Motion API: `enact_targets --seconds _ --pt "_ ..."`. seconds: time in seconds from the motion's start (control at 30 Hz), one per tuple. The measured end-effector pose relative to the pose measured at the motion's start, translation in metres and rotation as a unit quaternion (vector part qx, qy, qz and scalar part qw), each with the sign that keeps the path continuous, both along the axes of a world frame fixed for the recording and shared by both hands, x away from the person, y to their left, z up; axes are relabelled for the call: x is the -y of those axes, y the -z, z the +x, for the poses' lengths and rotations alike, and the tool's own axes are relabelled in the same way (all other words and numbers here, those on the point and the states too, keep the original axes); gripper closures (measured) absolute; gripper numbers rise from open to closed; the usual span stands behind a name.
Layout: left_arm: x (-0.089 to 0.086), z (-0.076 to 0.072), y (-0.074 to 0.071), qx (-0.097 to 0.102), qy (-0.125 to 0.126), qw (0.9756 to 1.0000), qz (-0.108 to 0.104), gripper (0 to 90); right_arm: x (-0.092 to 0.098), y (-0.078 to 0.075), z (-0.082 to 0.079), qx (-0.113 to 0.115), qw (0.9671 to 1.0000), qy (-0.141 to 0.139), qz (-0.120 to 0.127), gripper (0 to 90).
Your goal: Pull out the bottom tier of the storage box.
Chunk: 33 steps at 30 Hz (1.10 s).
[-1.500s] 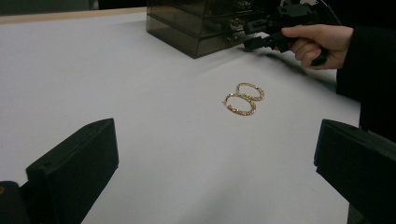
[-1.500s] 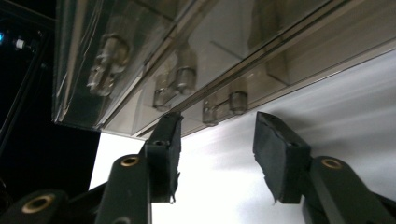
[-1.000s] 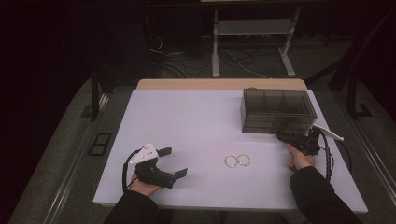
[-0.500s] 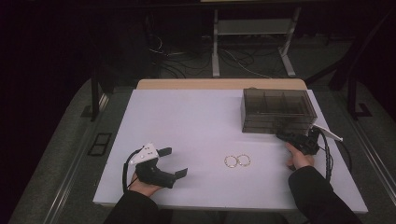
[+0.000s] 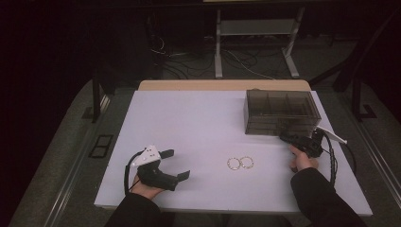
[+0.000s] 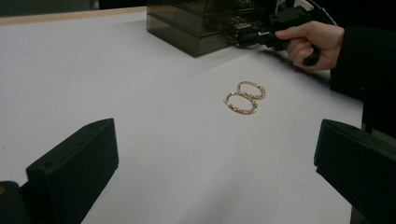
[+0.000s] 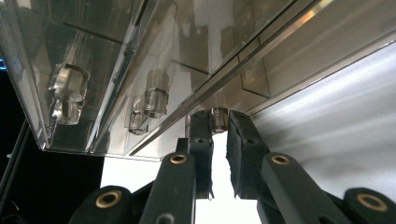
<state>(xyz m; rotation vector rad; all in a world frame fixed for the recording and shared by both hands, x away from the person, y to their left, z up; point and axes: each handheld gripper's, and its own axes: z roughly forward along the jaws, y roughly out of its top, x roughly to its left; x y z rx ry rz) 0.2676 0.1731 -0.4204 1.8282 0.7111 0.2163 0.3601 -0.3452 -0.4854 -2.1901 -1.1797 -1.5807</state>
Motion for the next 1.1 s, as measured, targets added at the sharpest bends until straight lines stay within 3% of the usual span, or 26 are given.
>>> enact_targets --seconds 0.33,0.8,1.0,1.1 --pt "0.000 0.000 0.000 0.001 0.000 1.0000 0.001 0.0 -0.003 -0.002 -0.010 -0.013 0.9998 0.008 0.013 79.6" --pt "0.000 0.000 0.000 0.000 0.001 1.0000 0.001 0.0 -0.005 -0.004 -0.027 -0.011 0.9999 0.007 0.001 79.4" --pt "0.001 0.000 0.000 0.000 0.001 1.0000 0.001 0.0 -0.007 -0.006 -0.030 -0.008 0.9998 0.004 -0.017 79.0" --pt "0.001 0.000 0.000 0.000 0.001 1.0000 0.001 0.0 -0.009 -0.008 -0.031 -0.003 0.9992 0.002 -0.041 75.5"
